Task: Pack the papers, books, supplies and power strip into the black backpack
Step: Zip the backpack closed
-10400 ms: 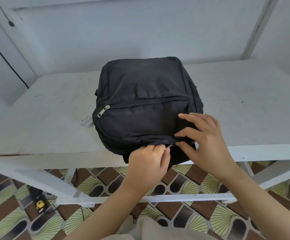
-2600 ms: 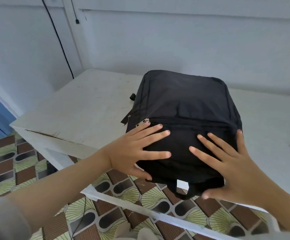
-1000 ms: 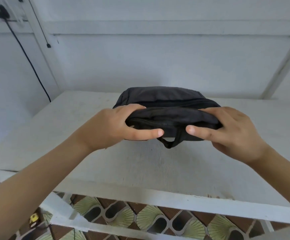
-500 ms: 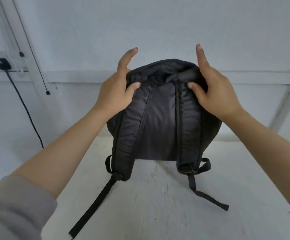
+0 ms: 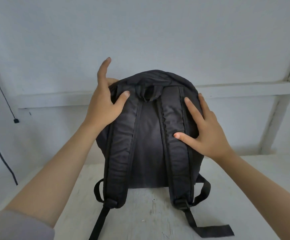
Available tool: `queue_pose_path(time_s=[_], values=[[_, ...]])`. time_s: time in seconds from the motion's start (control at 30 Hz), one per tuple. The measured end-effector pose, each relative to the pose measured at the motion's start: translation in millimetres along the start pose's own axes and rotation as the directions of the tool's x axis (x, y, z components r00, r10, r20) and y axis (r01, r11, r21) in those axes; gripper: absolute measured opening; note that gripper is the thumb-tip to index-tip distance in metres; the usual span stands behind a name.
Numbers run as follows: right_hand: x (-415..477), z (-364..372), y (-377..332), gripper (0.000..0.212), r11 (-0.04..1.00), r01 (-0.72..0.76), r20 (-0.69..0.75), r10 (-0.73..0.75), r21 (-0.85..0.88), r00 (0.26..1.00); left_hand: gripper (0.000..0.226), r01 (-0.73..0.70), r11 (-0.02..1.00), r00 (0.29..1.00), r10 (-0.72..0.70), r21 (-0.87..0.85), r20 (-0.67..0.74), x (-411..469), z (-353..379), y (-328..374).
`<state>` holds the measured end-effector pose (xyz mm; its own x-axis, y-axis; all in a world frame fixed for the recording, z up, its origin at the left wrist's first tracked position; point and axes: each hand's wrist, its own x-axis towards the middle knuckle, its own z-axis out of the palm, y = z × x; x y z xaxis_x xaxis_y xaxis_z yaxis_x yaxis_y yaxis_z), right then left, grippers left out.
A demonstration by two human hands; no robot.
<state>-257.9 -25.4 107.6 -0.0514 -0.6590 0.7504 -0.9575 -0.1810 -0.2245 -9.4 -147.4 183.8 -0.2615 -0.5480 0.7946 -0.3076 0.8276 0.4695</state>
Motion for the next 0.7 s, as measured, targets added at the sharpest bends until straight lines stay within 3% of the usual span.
queue_pose_path(time_s=[0.23, 0.37, 0.47, 0.6, 0.7], values=[[30.9, 24.1, 11.8, 0.085, 0.978, -0.184, 0.008, 0.184, 0.097, 0.983, 0.136, 0.253, 0.964, 0.953, -0.234, -0.083, 0.190, -37.2, 6.6, -28.0], [50.5, 47.6, 18.4, 0.078, 0.968, -0.248, 0.017, 0.247, 0.033, 0.969, 0.137, 0.313, 0.950, 0.930, -0.305, -0.009, 0.206, -52.7, 34.1, -59.9], [51.9, 65.4, 31.9, 0.083, 0.947, -0.245, 0.070, 0.236, 0.209, 0.969, 0.131, 0.440, 0.892, 0.893, -0.423, -0.102, 0.155, -52.3, 50.8, -76.8], [37.4, 82.8, 44.3, 0.100, 0.826, -0.328, 0.102, 0.318, 0.459, 0.943, 0.126, 0.534, 0.822, 0.846, -0.522, -0.197, 0.111, -46.3, 67.6, -93.0], [30.8, 89.4, 48.4, 0.115, 0.655, -0.438, 0.159, 0.441, 0.616, 0.883, 0.126, 0.563, 0.796, 0.824, -0.559, -0.222, 0.088, -40.9, 74.8, -103.6]])
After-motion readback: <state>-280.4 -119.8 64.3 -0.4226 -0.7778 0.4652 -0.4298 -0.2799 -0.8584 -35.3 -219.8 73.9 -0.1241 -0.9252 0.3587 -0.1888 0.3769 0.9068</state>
